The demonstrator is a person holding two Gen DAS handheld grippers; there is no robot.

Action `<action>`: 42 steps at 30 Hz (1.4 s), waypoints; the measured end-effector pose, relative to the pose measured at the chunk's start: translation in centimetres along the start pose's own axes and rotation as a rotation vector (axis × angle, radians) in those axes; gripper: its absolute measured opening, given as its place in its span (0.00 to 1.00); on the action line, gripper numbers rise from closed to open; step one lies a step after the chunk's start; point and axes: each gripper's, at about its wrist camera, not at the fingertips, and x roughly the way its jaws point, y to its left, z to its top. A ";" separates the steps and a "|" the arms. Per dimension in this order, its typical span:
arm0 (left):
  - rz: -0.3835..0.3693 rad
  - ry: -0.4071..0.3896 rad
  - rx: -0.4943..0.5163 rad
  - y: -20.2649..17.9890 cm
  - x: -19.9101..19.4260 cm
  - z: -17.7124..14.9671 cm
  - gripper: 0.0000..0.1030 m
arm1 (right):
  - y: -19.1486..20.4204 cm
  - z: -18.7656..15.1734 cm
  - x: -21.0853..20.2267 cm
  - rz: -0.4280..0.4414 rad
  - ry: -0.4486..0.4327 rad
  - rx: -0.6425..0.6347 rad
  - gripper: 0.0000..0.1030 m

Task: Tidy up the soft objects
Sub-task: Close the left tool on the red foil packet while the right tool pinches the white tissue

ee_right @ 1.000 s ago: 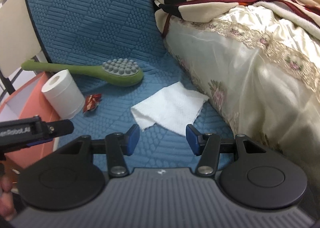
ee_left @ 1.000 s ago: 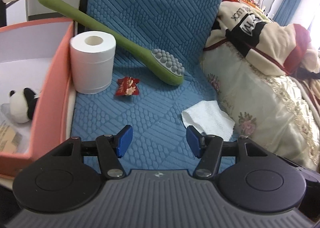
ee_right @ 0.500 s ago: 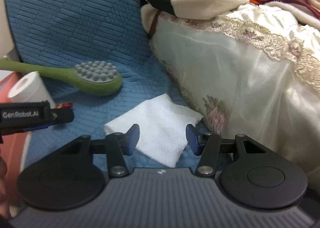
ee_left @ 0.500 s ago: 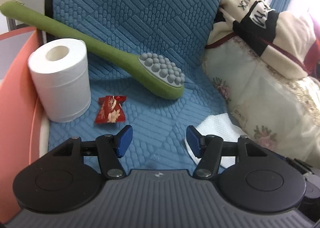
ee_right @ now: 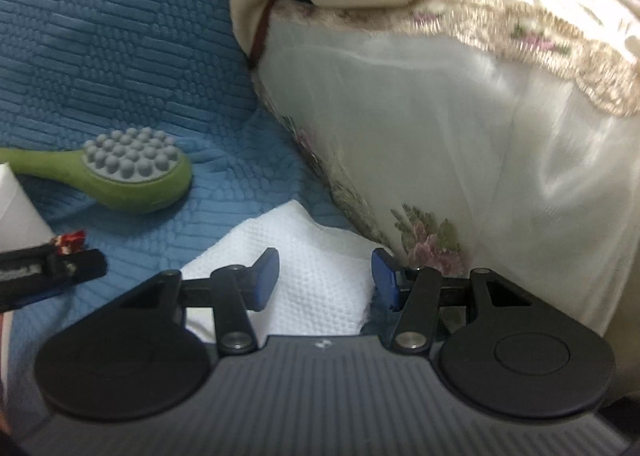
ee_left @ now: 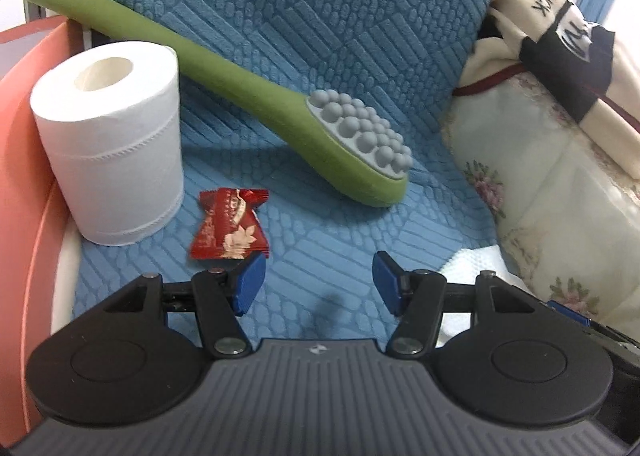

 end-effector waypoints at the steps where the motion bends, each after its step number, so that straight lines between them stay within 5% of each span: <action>1: 0.006 -0.001 -0.003 0.2 0.1 0.0 0.63 | 0.1 -0.1 0.3 0.000 0.014 -0.003 0.53; 10: 0.070 0.002 0.034 0.5 -0.2 0.3 0.63 | 1.9 0.1 0.7 0.068 -0.003 -0.052 0.69; 19: 0.190 -0.042 0.178 -1.8 0.7 2.3 0.63 | 2.8 -0.5 1.2 0.018 0.014 -0.124 0.70; 21: 0.218 -0.033 0.195 -1.8 1.5 2.4 0.63 | 3.0 -0.7 1.3 0.003 0.012 -0.145 0.82; 28: 0.285 -0.016 0.232 -1.0 3.8 2.2 0.63 | 2.6 -0.9 1.3 -0.019 0.015 -0.146 0.83; 32: 0.254 0.008 0.163 0.1 4.5 2.2 0.52 | 1.8 -0.8 1.6 -0.003 0.048 -0.087 0.91; 38: 0.227 0.004 0.138 0.0 3.8 1.3 0.44 | 1.6 -1.1 1.4 0.020 0.050 -0.094 0.91; 40: 0.220 0.000 0.144 -0.4 3.5 1.1 0.43 | 1.7 -1.2 1.2 0.028 0.046 -0.103 0.86; 42: 0.208 0.003 0.130 -0.8 3.0 1.1 0.42 | 1.8 -1.1 1.0 0.045 0.036 -0.125 0.69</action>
